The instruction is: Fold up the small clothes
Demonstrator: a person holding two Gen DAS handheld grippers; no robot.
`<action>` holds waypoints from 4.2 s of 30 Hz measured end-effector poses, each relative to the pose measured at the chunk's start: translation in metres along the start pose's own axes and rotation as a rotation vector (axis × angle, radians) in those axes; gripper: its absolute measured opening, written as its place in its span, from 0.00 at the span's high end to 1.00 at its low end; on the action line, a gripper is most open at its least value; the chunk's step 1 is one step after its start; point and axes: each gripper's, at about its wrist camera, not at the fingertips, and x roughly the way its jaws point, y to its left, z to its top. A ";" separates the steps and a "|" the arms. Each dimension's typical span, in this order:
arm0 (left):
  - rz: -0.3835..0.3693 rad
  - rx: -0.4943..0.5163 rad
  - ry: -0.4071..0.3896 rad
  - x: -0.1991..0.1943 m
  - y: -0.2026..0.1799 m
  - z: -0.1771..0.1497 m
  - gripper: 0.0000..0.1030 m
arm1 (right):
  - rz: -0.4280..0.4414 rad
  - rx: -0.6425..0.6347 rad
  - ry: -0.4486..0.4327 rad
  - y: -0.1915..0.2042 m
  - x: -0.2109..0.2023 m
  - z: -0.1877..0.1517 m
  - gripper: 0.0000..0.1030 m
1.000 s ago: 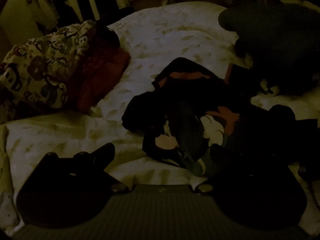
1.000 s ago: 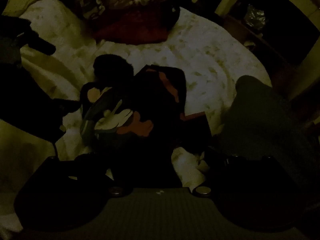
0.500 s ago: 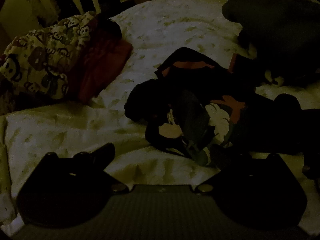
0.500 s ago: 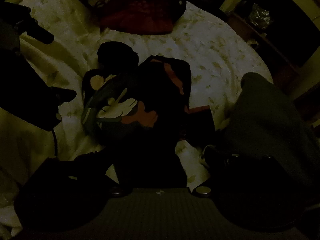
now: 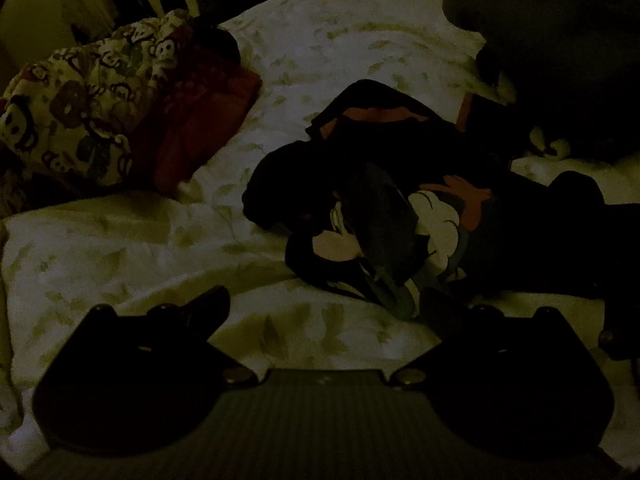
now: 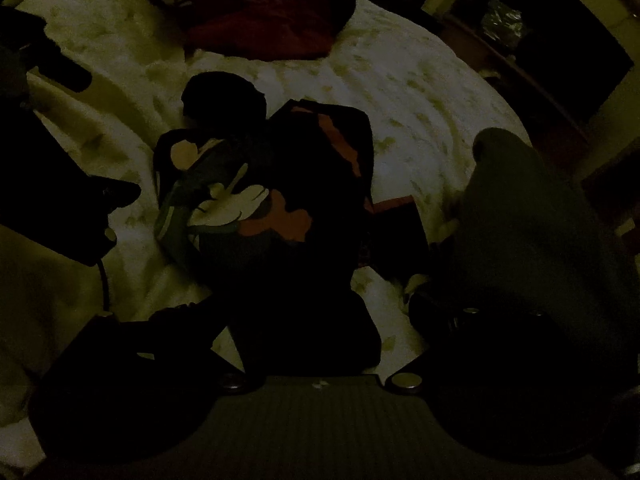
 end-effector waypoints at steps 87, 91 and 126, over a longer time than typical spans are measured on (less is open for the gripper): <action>-0.024 0.056 -0.145 -0.010 -0.011 -0.003 0.00 | 0.071 0.207 -0.207 -0.028 -0.013 -0.014 0.00; 0.009 0.102 -0.297 -0.012 -0.017 -0.010 0.00 | 0.140 0.246 -0.240 -0.038 -0.007 -0.019 0.00; -0.204 -0.133 0.038 0.184 0.090 0.083 0.88 | 0.503 0.324 -0.109 -0.005 0.163 0.070 0.86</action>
